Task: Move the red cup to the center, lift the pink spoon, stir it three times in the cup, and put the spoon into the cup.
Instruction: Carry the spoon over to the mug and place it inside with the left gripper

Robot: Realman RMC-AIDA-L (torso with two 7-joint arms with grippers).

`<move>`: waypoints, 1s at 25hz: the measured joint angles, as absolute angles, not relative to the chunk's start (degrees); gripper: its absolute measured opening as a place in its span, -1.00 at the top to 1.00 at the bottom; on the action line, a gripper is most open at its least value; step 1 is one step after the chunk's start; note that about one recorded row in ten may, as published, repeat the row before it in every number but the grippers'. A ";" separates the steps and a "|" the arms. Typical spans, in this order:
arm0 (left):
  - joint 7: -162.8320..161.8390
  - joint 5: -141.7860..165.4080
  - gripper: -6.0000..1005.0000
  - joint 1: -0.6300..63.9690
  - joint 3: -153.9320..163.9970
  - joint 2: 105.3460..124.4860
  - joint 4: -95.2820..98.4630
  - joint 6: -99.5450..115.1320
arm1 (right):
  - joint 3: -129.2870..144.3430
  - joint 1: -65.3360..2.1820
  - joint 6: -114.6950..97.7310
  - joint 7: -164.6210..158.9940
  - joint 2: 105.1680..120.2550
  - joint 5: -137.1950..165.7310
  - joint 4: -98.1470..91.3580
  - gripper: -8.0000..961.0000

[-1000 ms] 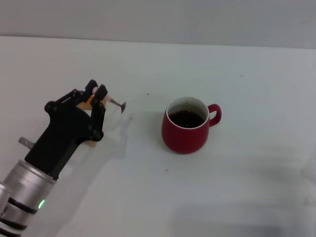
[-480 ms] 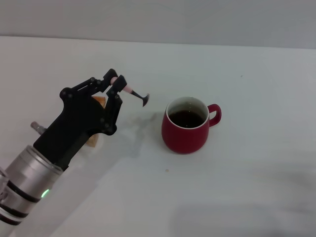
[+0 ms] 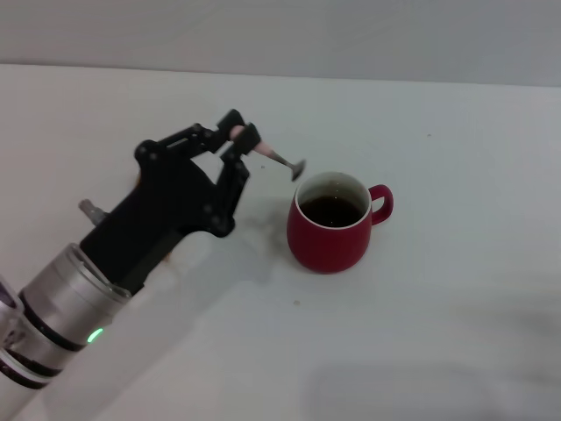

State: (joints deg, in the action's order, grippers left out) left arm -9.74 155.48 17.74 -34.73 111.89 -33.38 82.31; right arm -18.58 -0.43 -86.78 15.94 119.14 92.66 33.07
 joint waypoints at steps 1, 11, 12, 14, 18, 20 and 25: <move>-9.93 155.79 0.71 17.80 -34.74 111.92 -33.38 82.31 | -18.74 -0.26 -86.91 15.94 119.10 92.36 33.00 0.98; -11.79 158.71 0.71 19.67 -34.74 113.13 -32.19 81.49 | -18.90 -0.37 -87.58 15.92 119.11 90.40 31.90 0.98; -11.82 158.82 0.71 19.91 -34.73 113.35 -31.85 81.29 | -18.88 -0.37 -87.59 15.92 119.13 90.40 31.90 0.98; -12.15 158.85 0.71 20.28 -34.65 113.82 -31.00 81.13 | -18.77 -0.34 -87.61 15.91 119.16 90.40 31.90 0.98; -12.61 158.87 0.71 20.84 -34.62 114.86 -28.99 80.99 | -18.68 -0.26 -87.63 15.91 119.18 90.40 31.90 0.98; -12.61 158.88 0.71 21.26 -34.62 115.40 -28.03 80.85 | -18.64 -0.22 -87.63 15.90 119.18 90.40 31.94 0.98; -12.40 158.91 0.71 22.68 -34.84 116.97 -24.68 80.52 | -18.50 -0.18 -87.63 15.91 119.18 90.40 31.99 0.98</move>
